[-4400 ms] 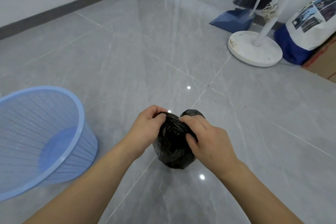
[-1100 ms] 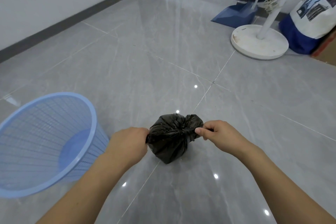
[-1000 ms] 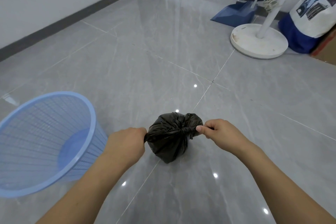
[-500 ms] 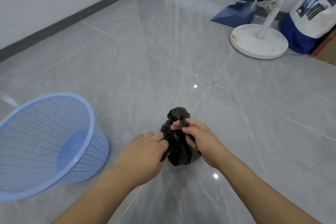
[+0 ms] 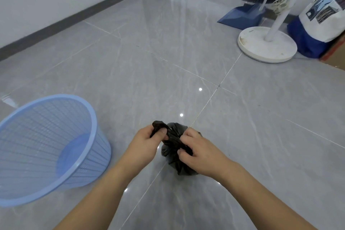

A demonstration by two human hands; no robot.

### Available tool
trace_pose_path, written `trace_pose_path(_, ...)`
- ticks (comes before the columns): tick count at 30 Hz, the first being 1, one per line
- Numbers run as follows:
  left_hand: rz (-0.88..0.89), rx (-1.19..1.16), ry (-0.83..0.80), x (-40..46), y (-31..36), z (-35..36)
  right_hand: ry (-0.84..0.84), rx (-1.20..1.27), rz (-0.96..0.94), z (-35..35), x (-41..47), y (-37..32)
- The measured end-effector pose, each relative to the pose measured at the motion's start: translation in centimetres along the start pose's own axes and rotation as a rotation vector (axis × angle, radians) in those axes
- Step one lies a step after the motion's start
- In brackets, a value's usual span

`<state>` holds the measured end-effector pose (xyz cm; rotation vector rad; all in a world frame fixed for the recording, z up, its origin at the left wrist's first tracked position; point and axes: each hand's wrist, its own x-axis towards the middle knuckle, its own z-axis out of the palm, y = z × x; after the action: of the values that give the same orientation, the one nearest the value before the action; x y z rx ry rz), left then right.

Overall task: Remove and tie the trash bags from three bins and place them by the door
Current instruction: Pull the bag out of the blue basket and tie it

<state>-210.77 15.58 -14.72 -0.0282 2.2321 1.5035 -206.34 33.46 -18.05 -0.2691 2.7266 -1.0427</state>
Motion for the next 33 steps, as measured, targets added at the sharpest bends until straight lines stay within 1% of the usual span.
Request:
trace_pose_path(3, -0.049, -0.138, 0.07, 0.1, 0.1, 1.3, 0.048, -0.053, -0.046, -0.4, 0.1, 0.3)
trace_pose_path(5, -0.061, -0.197, 0.08, 0.1, 0.4, 2.1, 0.058, -0.069, -0.066, -0.4, 0.0, 0.6)
trace_pose_path(8, -0.083, -0.207, 0.097, 0.2, 0.5, 2.9, 0.108, -0.106, -0.084, 0.0, -0.1, 0.9)
trace_pose_path(10, -0.11, -0.212, 0.108, 0.4, 0.6, 3.4, 0.189, -0.115, -0.061, 0.2, -0.2, 1.2)
trace_pose_path(12, -0.146, -0.236, 0.116, 0.6, 0.7, 3.9, 0.265, -0.086, -0.026, 0.3, -0.3, 1.4)
trace_pose_path(14, -0.189, -0.249, 0.108, 0.9, 0.8, 4.3, 0.304, -0.066, -0.019, 0.1, -0.5, 1.3)
trace_pose_path(15, -0.21, -0.264, 0.1, 1.0, 0.9, 4.5, 0.311, -0.091, -0.026, -0.1, -0.6, 1.2)
trace_pose_path(18, -0.282, -0.314, 0.082, 1.2, 1.2, 4.8, 0.354, -0.276, -0.081, -0.6, -0.5, 1.1)
trace_pose_path(21, -0.267, -0.332, 0.06, 1.1, 1.4, 4.7, 0.389, -0.279, -0.093, -0.6, -0.5, 1.4)
trace_pose_path(23, -0.202, -0.281, 0.061, 0.6, 0.7, 4.5, 0.436, -0.279, -0.079, -0.7, -0.5, 1.4)
trace_pose_path(26, 0.018, -0.002, 0.162, -0.3, -0.8, 4.7, 0.476, -0.311, -0.023, -0.9, -0.4, 1.4)
trace_pose_path(28, 0.127, 0.165, 0.19, -0.3, -1.8, 5.0, 0.445, -0.283, 0.002, -0.9, -0.5, 1.4)
trace_pose_path(30, 0.178, 0.314, 0.153, 0.1, -2.4, 5.1, 0.376, -0.241, 0.022, -1.0, -0.4, 1.6)
trace_pose_path(32, 0.231, 0.41, 0.135, 0.4, -2.7, 5.1, 0.311, -0.128, 0.072, -1.0, -0.4, 1.8)
trace_pose_path(33, 0.259, 0.433, 0.141, 0.5, -2.8, 5.1, 0.288, -0.023, 0.108, -1.1, -0.4, 1.9)
